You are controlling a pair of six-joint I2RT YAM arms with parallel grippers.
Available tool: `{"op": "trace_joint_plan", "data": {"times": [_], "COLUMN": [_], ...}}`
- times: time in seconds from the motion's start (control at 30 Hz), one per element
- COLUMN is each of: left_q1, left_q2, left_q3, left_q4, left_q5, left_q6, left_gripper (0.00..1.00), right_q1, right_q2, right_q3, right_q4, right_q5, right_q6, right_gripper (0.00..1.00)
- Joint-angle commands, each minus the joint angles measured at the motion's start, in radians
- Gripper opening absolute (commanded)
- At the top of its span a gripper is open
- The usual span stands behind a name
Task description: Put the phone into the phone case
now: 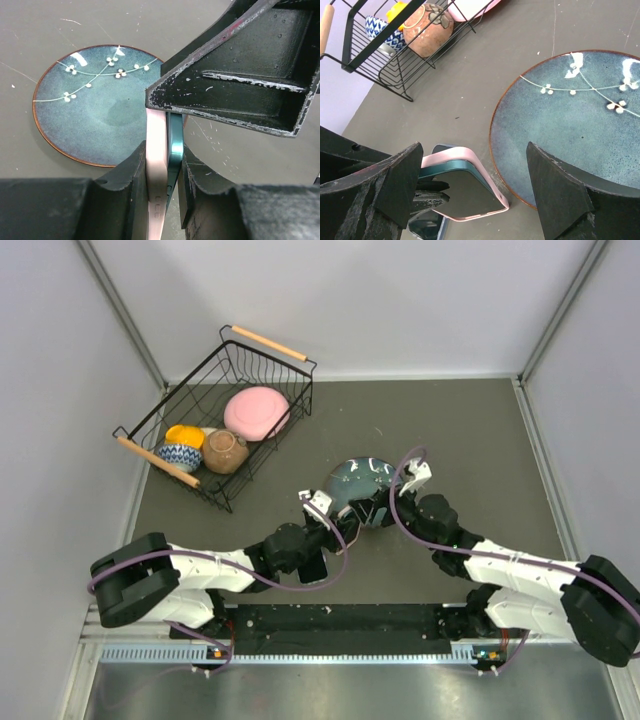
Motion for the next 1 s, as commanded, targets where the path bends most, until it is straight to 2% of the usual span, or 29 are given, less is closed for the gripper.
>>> {"op": "trace_joint_plan", "data": {"times": [0.0,0.33,0.97], "left_q1": [-0.004,-0.004,-0.004], "left_q2": [0.019,0.036,0.045], "left_q3": [-0.022,-0.021,-0.026], "left_q4": [-0.051,-0.062,-0.075], "left_q5": [0.026,0.043,0.037], "left_q6": [-0.059,-0.075,-0.082], "left_gripper": [0.26,0.36,0.38], "right_q1": [0.025,0.055,0.09], "right_q2": [0.007,0.015,0.079], "right_q3": [-0.063,-0.121,-0.17], "right_q4": [-0.03,0.016,0.025], "right_q5": [0.0,0.042,0.095], "right_q6": [0.015,0.072,0.105], "right_gripper": [0.83,0.83,0.82]}}
